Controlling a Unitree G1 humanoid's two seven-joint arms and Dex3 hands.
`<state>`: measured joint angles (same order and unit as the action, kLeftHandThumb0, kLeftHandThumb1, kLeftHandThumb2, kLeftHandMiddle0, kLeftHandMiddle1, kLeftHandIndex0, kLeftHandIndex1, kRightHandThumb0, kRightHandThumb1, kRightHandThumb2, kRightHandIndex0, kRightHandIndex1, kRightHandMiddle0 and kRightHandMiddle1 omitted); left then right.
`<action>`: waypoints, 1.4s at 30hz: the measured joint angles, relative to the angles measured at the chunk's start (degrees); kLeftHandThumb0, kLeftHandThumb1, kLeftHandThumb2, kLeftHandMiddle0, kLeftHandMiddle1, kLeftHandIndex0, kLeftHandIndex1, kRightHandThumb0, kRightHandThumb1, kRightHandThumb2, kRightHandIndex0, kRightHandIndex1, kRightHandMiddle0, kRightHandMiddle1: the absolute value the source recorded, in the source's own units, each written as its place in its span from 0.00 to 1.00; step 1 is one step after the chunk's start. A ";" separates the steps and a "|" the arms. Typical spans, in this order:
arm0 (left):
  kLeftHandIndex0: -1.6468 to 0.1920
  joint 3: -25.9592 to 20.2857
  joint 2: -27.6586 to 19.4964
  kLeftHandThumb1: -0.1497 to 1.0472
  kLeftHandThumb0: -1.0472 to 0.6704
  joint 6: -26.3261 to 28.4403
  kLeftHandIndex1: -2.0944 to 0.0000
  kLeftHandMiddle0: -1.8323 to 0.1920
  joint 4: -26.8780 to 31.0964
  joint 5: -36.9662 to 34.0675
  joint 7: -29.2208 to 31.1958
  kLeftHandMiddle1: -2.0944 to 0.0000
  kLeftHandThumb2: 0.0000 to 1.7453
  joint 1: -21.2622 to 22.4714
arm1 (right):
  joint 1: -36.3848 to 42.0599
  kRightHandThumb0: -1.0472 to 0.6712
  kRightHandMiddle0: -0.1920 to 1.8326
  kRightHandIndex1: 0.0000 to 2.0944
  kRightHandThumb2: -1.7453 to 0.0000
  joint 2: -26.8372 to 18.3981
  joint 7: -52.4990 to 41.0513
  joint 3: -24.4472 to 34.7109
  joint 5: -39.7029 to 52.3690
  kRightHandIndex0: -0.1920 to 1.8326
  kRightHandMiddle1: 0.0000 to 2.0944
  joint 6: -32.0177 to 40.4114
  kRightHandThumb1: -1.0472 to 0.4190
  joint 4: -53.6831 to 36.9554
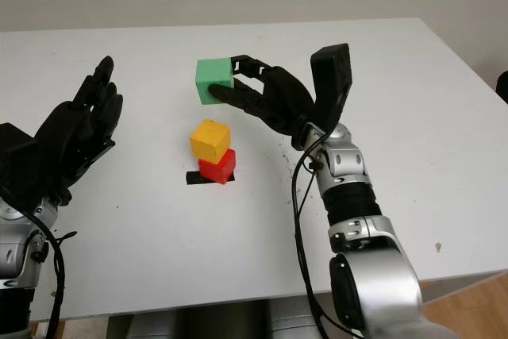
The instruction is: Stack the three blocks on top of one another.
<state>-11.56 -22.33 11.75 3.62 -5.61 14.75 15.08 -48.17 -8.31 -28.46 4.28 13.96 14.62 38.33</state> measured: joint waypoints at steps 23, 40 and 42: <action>0.98 -0.04 -0.40 1.00 0.15 -0.66 0.97 1.00 -0.07 -0.09 0.58 1.00 0.31 0.10 | 3.38 0.35 0.27 0.02 0.97 0.02 -2.24 -2.56 -2.13 0.15 0.74 0.81 0.08 -0.53; 0.98 -0.04 -0.42 1.00 0.15 -0.60 0.97 1.00 -0.10 0.06 0.70 1.00 0.31 0.12 | 4.74 0.35 0.27 0.03 0.97 0.27 -2.58 -3.37 -2.12 0.16 0.74 2.96 0.07 -4.09; 0.98 -0.04 -0.42 1.00 0.15 -0.66 0.97 1.00 -0.10 0.04 0.71 1.00 0.31 0.12 | 4.81 0.35 0.27 0.03 0.97 0.27 -2.58 -3.40 -2.13 0.16 0.74 2.96 0.07 -4.12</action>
<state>-11.61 -22.75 11.09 3.51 -5.57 15.46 15.21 -43.35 -8.04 -31.04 0.87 11.84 17.58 34.21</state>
